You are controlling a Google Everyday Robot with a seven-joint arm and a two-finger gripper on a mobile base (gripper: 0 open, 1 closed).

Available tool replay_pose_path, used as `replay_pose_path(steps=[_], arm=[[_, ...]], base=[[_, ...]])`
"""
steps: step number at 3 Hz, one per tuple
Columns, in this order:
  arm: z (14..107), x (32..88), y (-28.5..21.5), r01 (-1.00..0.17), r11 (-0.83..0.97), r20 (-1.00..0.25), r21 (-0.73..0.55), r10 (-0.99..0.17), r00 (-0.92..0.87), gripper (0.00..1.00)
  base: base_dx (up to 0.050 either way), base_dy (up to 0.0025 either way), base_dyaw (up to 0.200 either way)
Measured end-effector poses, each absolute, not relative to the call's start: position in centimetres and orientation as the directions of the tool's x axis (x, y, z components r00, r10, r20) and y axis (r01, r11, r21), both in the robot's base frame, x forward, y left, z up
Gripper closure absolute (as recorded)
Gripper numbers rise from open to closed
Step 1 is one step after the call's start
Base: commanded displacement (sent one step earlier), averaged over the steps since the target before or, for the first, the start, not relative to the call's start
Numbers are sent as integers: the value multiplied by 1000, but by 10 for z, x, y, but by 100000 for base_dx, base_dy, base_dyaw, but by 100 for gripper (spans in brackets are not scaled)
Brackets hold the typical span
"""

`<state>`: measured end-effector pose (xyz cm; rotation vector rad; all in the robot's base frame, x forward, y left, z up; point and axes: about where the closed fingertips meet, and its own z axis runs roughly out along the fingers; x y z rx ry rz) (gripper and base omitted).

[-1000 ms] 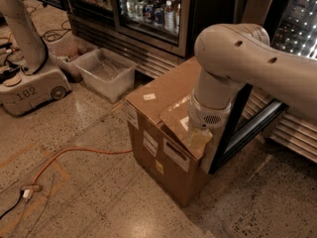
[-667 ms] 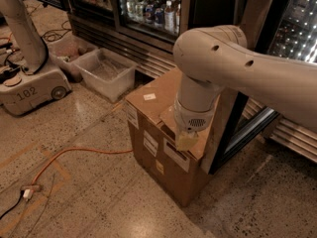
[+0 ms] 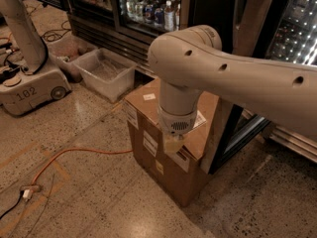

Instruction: Close left fridge door

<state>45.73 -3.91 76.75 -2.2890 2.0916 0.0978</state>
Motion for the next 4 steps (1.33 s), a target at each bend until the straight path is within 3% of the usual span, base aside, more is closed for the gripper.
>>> replay_pose_path(steps=[2, 4], arm=[[748, 473, -47, -992, -90, -146, 94, -986, 75, 100], [748, 473, -47, -992, -90, -146, 94, -986, 75, 100]], base=[[0, 0, 0], [4722, 2, -47]])
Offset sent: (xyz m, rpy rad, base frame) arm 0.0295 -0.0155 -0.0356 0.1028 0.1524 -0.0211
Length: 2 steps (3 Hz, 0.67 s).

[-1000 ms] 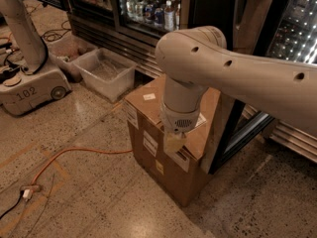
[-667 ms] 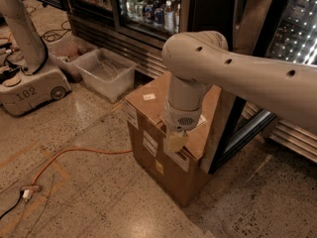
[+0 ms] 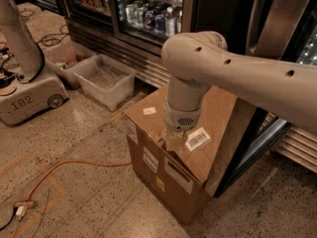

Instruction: Close left fridge door

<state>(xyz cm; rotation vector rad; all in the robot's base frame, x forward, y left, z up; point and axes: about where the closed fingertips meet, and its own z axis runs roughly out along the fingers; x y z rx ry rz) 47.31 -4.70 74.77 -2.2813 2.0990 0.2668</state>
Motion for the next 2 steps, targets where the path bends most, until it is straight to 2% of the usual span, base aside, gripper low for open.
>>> replay_pose_path(steps=[2], arm=[[748, 473, -47, -992, -90, -146, 94, -986, 75, 100]], base=[[45, -13, -19547]])
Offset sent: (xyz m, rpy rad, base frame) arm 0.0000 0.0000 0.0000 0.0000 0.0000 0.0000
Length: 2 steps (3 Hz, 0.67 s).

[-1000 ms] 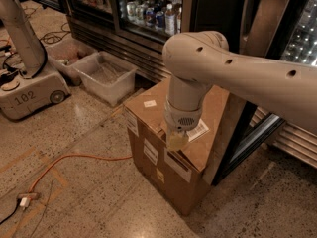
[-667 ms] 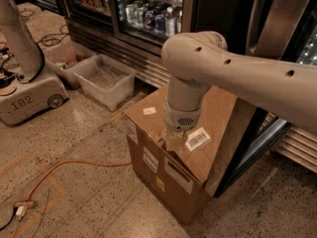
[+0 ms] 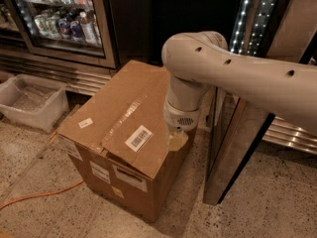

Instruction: Close left fridge door

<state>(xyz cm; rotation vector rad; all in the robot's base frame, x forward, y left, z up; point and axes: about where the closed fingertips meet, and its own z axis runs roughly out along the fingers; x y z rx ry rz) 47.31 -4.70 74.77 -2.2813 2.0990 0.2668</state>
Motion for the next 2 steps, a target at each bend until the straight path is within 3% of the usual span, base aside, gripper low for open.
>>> replay_pose_path(steps=[2], arm=[[748, 473, -47, -992, -90, -146, 94, -986, 75, 100]], base=[[0, 1, -19811]])
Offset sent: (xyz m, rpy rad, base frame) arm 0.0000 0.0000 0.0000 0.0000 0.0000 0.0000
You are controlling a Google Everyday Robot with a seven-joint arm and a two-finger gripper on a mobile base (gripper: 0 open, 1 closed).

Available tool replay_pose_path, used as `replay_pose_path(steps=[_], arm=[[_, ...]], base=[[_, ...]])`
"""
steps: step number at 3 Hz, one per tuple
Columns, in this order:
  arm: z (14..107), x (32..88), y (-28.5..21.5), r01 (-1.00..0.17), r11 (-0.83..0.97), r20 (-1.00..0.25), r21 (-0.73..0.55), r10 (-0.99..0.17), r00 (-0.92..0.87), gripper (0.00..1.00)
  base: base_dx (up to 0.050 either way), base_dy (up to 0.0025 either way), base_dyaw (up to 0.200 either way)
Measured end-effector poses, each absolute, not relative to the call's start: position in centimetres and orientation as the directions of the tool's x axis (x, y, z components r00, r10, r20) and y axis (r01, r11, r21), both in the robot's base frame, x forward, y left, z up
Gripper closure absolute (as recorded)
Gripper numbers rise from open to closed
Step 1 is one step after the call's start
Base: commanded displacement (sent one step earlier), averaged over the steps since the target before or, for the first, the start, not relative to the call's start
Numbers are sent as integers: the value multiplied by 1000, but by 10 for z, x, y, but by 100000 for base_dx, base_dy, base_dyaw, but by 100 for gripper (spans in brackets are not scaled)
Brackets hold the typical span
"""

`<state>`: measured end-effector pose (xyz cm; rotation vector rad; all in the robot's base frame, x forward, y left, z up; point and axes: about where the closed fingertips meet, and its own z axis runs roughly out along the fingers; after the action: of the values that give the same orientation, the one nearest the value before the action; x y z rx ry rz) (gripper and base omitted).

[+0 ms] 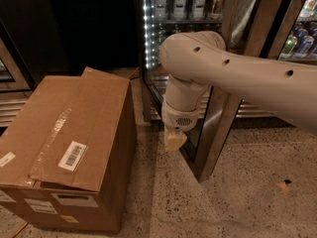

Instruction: Close left fridge door

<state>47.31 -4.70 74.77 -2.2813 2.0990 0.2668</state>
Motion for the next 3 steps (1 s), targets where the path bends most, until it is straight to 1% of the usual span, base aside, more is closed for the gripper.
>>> replay_pose_path(steps=[1, 2, 3], arm=[[748, 473, -47, -992, -90, -146, 94, -986, 75, 100], [748, 473, -47, -992, -90, -146, 94, -986, 75, 100], [748, 473, -47, -992, -90, -146, 94, -986, 75, 100]], base=[[-29, 40, -20244], [0, -1, -19791], [0, 1, 19195]])
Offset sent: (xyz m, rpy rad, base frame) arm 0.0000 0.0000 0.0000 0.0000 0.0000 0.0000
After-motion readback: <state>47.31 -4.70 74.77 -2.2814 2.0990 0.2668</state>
